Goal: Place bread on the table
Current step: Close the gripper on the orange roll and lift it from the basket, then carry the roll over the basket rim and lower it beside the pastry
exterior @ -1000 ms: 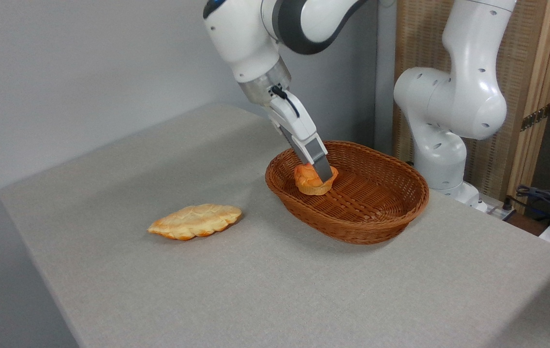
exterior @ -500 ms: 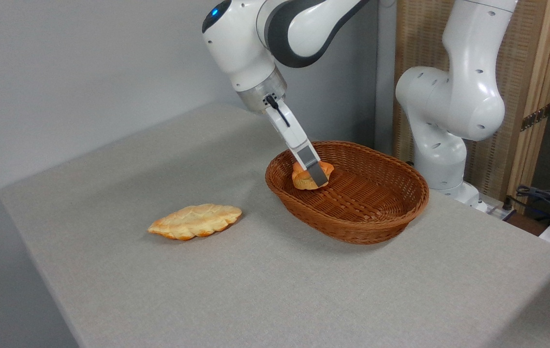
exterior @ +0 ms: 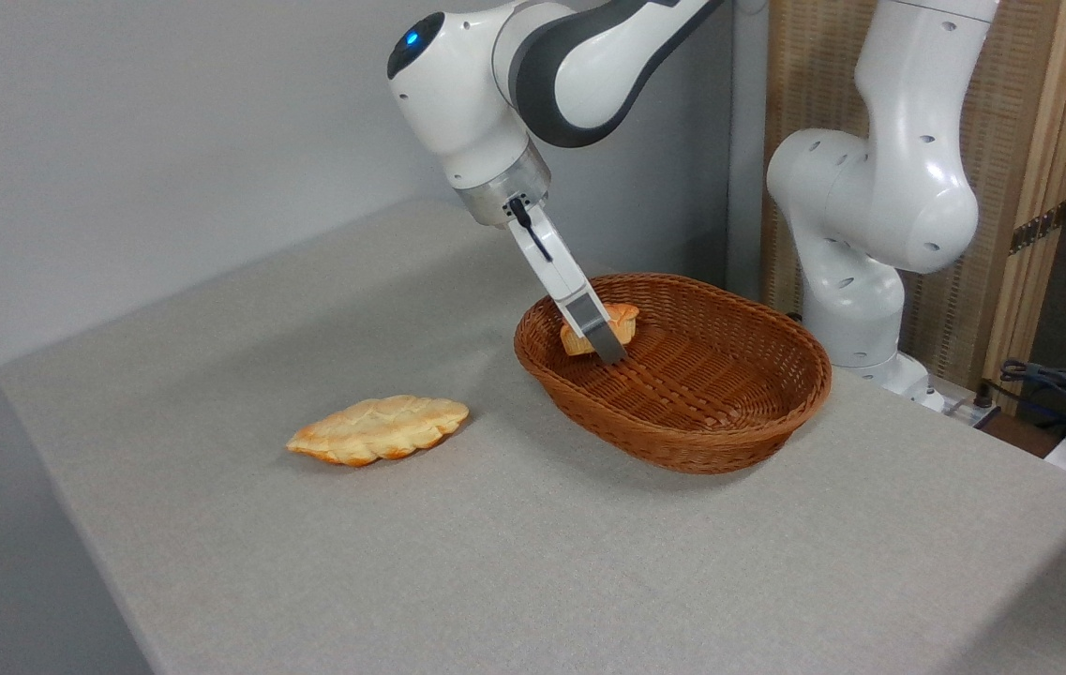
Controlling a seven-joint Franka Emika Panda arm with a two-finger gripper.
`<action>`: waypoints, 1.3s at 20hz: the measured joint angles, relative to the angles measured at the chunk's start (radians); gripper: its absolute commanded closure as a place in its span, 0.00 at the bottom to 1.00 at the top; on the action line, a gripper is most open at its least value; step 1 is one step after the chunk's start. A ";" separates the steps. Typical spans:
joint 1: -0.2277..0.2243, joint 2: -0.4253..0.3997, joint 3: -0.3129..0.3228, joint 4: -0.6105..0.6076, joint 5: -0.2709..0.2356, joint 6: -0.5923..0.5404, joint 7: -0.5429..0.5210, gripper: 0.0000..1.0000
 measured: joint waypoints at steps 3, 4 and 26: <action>0.000 0.000 0.000 0.000 -0.004 0.000 0.008 0.71; 0.000 0.000 0.000 0.000 -0.004 0.000 0.008 0.71; 0.011 0.020 0.123 0.275 -0.004 0.037 0.035 0.66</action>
